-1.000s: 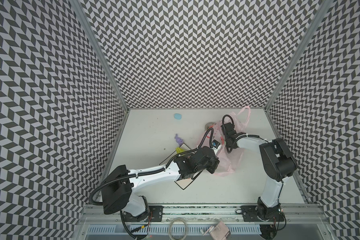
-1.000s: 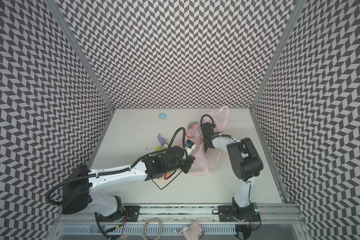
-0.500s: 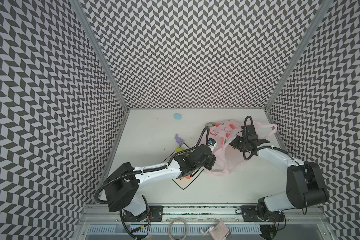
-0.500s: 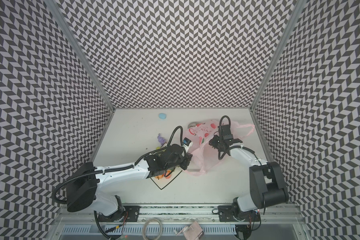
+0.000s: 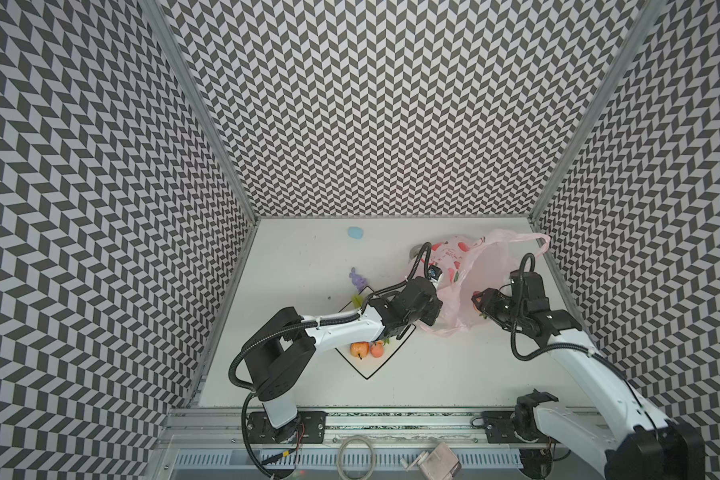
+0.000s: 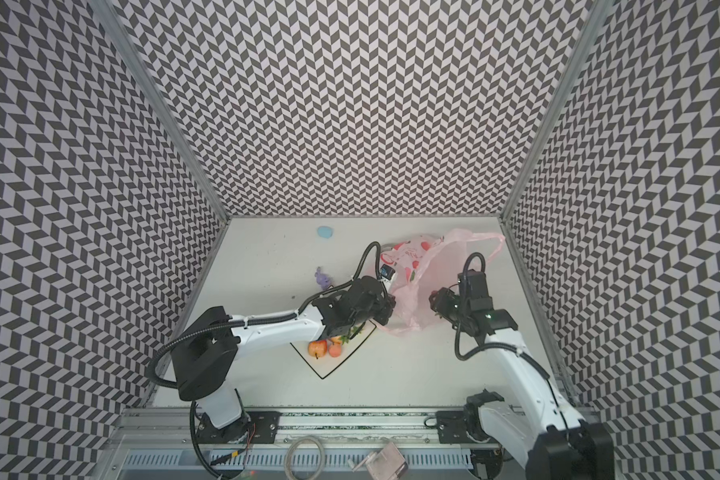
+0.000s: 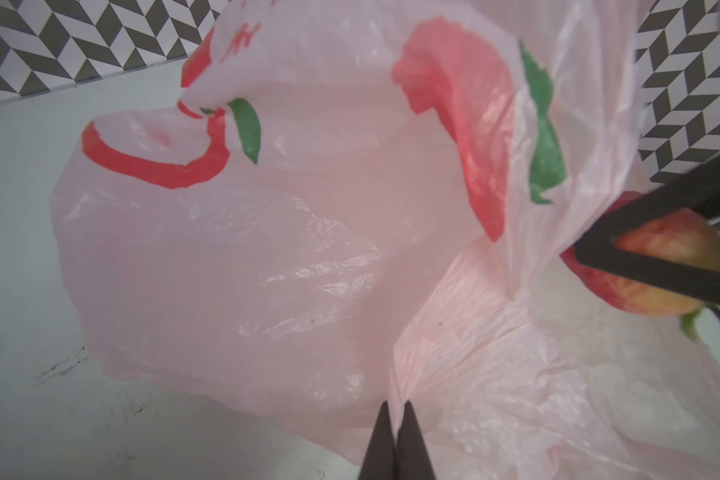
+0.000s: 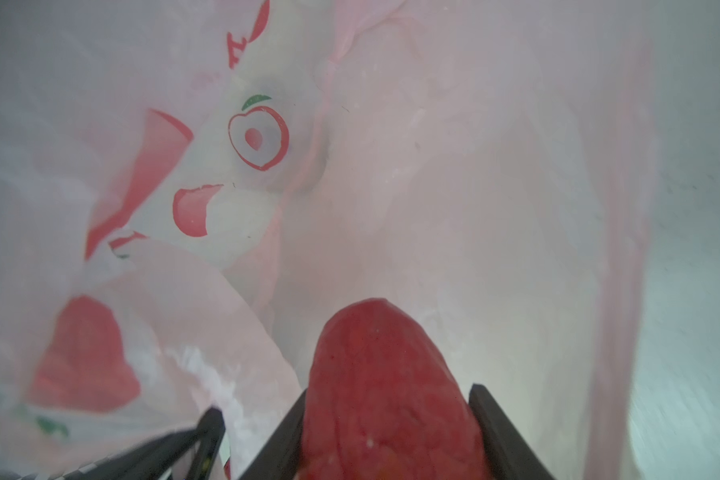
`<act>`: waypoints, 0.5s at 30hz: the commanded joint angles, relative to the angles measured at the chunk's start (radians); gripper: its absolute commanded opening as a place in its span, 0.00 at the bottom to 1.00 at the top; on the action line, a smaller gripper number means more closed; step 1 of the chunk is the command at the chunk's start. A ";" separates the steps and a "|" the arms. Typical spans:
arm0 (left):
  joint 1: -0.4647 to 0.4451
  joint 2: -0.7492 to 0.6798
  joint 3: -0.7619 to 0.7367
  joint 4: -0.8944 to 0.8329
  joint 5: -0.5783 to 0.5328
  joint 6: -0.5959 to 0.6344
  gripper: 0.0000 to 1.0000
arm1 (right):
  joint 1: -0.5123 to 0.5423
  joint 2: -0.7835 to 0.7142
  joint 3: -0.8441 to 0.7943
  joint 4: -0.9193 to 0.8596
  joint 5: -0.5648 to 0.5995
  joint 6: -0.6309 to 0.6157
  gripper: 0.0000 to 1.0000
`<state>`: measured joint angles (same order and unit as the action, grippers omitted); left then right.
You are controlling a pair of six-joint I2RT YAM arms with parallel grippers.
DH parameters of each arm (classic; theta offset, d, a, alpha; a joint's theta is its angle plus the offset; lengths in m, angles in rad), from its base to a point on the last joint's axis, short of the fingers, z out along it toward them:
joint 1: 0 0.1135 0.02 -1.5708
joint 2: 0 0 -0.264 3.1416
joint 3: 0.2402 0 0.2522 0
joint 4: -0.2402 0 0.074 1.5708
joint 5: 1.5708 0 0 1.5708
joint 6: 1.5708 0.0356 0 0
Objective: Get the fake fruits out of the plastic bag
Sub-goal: 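Lift the strawberry out of the bag with the right gripper, then place the strawberry on the tray with the right gripper while the left releases the bag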
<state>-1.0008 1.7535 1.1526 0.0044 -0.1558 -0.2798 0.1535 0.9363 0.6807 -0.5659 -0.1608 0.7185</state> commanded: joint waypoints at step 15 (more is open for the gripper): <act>-0.052 -0.270 -0.183 0.276 0.086 0.139 0.83 | -0.005 -0.165 0.390 -0.147 0.201 -0.167 0.31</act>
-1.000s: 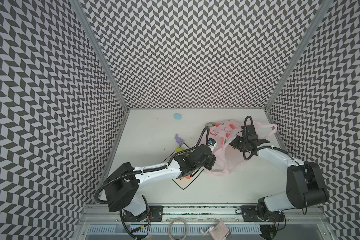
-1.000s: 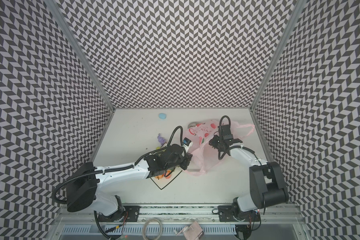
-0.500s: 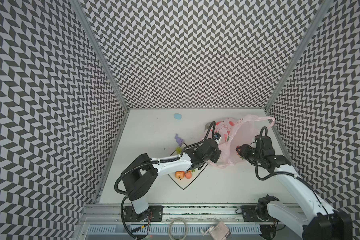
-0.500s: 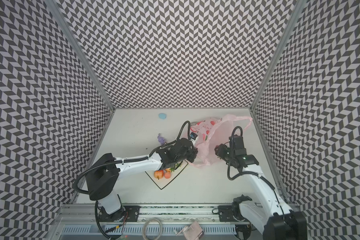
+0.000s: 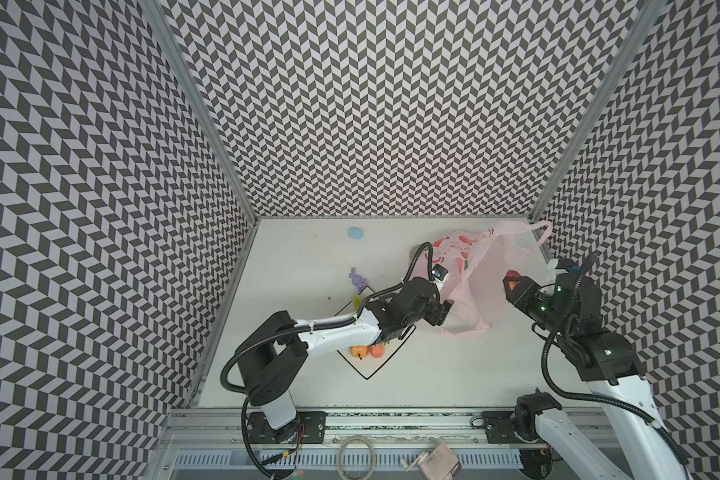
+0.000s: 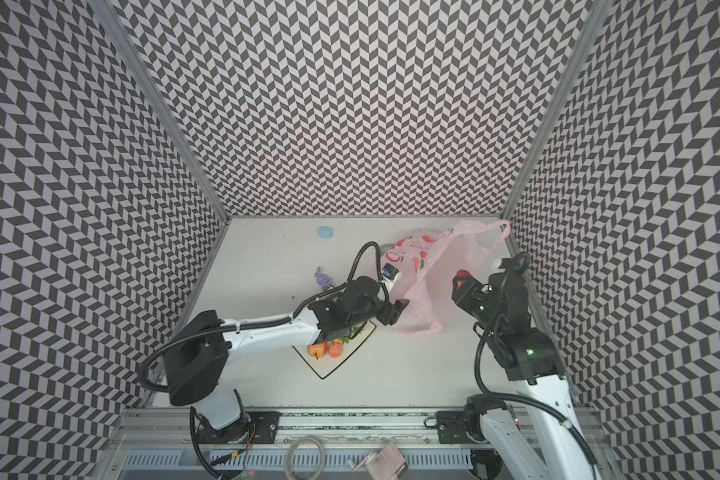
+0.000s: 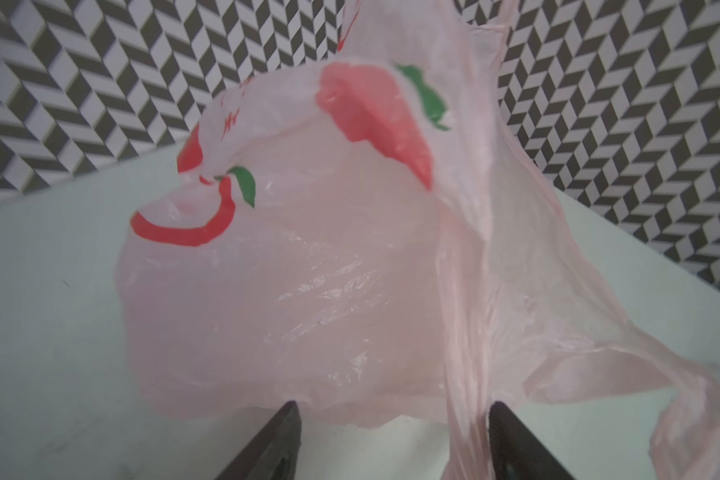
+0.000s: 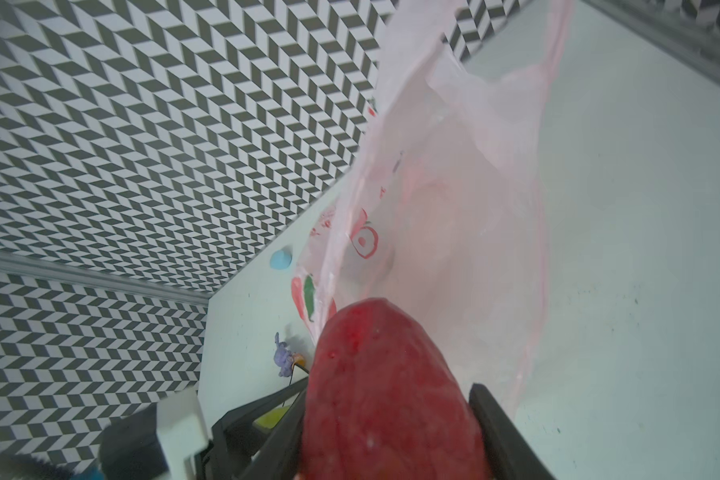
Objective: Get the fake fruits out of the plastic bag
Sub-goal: 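Place the strawberry on the tray with the right gripper while the left releases the bag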
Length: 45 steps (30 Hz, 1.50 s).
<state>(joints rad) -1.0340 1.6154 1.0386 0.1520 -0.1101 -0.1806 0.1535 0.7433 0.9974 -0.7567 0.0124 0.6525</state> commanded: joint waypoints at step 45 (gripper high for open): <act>0.713 -1.095 -0.313 -0.821 -0.432 -0.503 0.97 | 0.993 1.380 0.558 0.458 0.216 -0.295 0.39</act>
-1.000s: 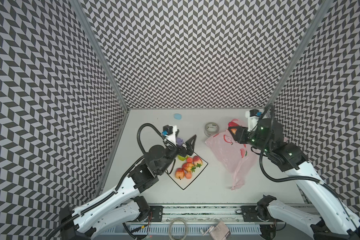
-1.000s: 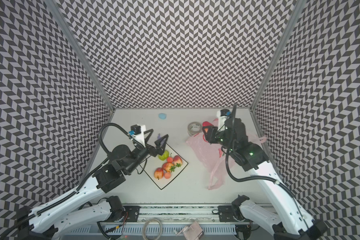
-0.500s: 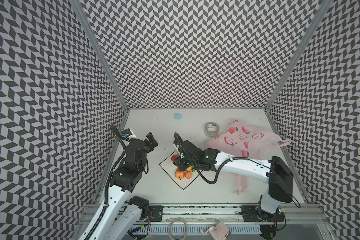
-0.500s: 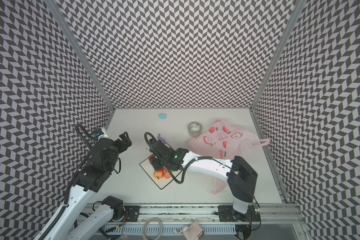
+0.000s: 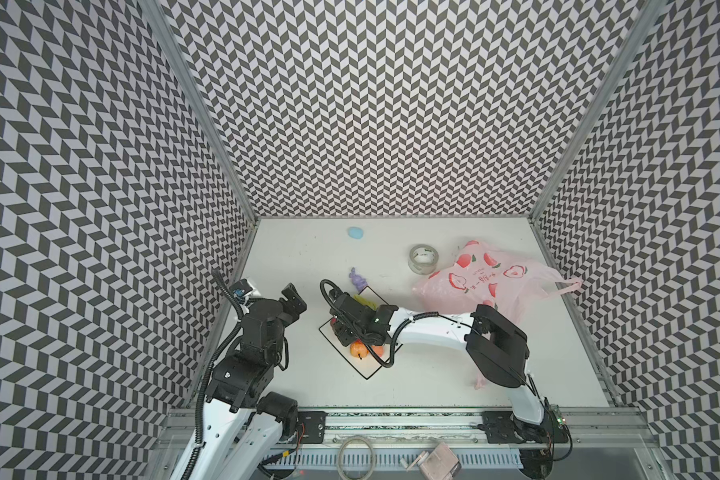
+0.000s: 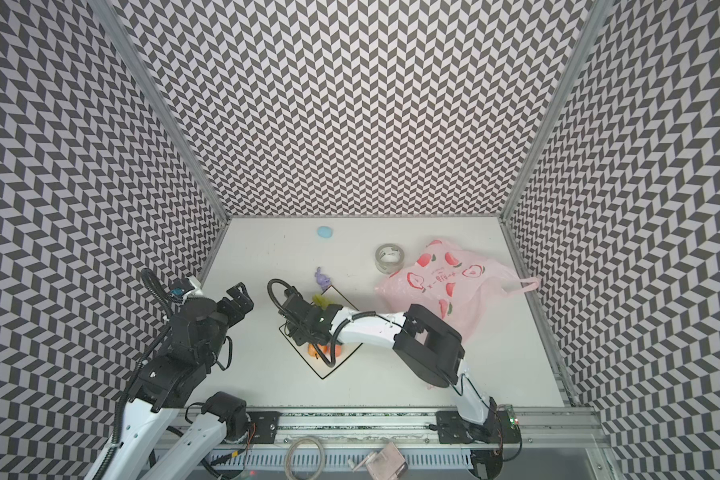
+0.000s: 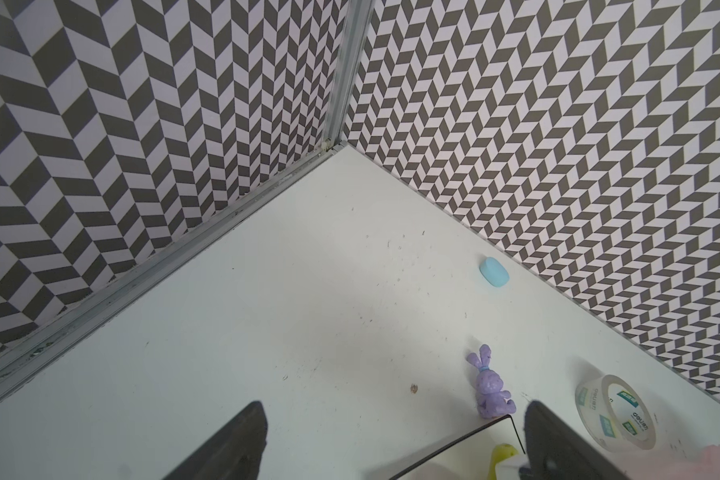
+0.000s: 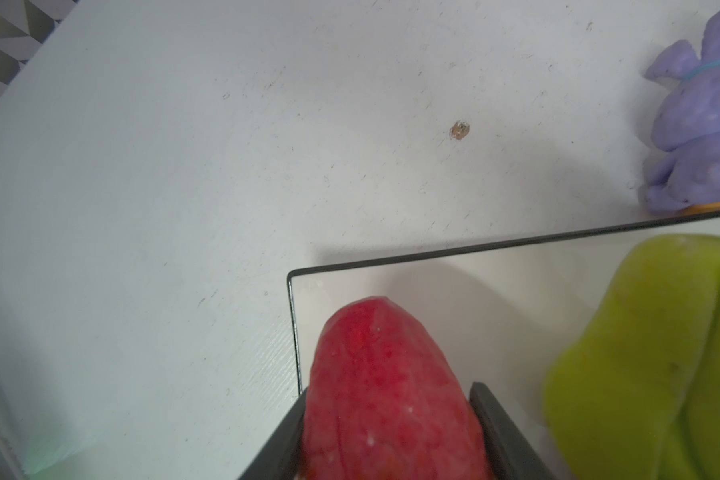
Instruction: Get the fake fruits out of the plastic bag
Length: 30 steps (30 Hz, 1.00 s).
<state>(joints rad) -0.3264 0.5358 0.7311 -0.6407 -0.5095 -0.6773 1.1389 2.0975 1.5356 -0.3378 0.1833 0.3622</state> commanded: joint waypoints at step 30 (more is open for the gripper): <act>0.007 0.147 -0.055 0.497 0.059 0.204 0.98 | -0.320 -1.107 -0.596 -0.107 0.443 0.178 0.67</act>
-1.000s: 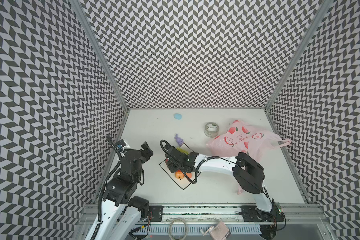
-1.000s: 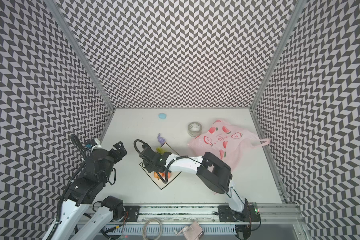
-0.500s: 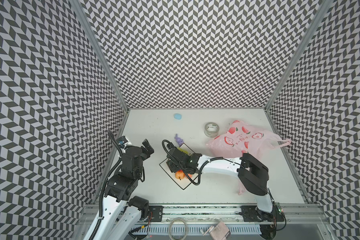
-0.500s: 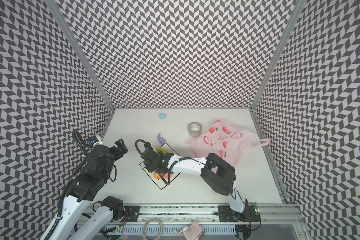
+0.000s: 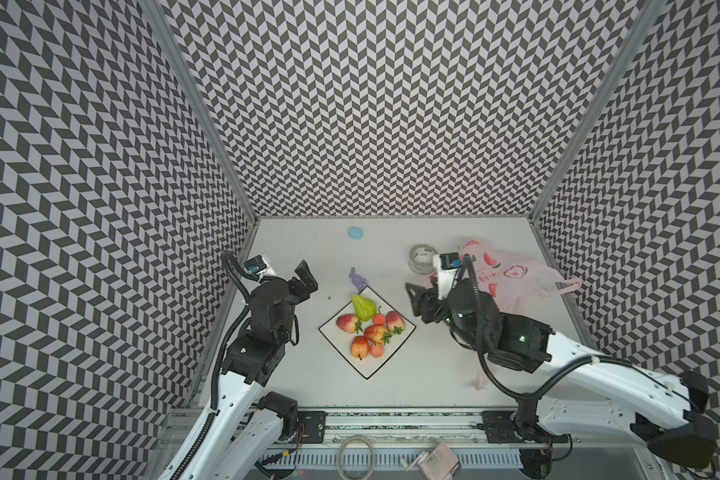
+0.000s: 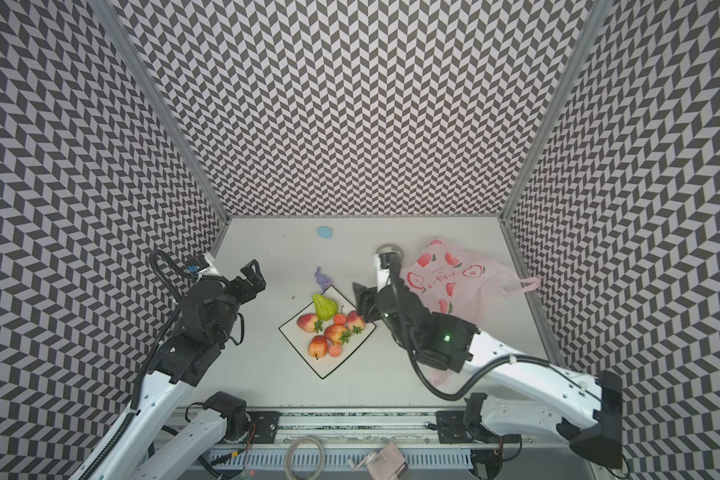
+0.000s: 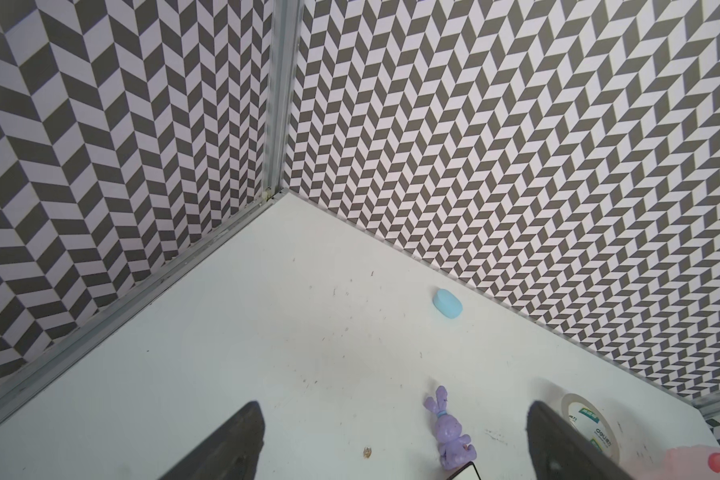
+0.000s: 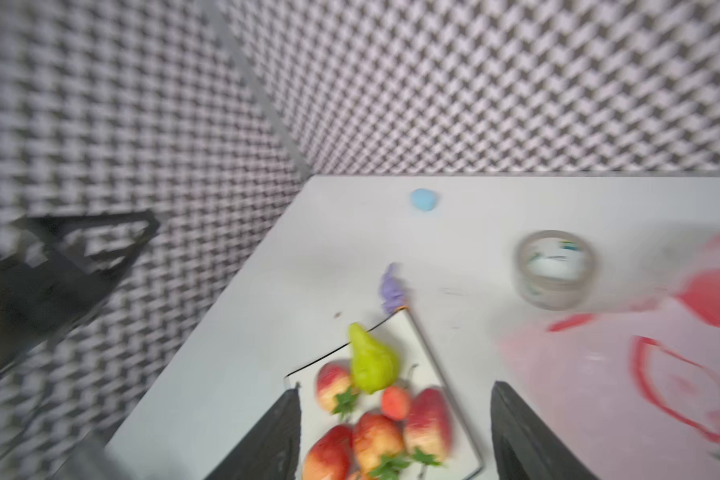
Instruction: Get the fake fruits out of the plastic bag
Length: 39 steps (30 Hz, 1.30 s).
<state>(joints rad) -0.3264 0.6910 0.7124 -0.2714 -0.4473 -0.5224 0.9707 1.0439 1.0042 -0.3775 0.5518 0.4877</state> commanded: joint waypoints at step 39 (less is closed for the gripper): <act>0.282 0.875 -0.482 1.590 0.309 0.529 1.00 | -0.956 0.495 -0.763 1.668 -0.471 -0.451 0.99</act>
<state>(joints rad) -0.0517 1.5486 0.1932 1.2335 -0.1871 -0.0254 0.0128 1.5475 0.2398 1.1778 0.1001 0.0635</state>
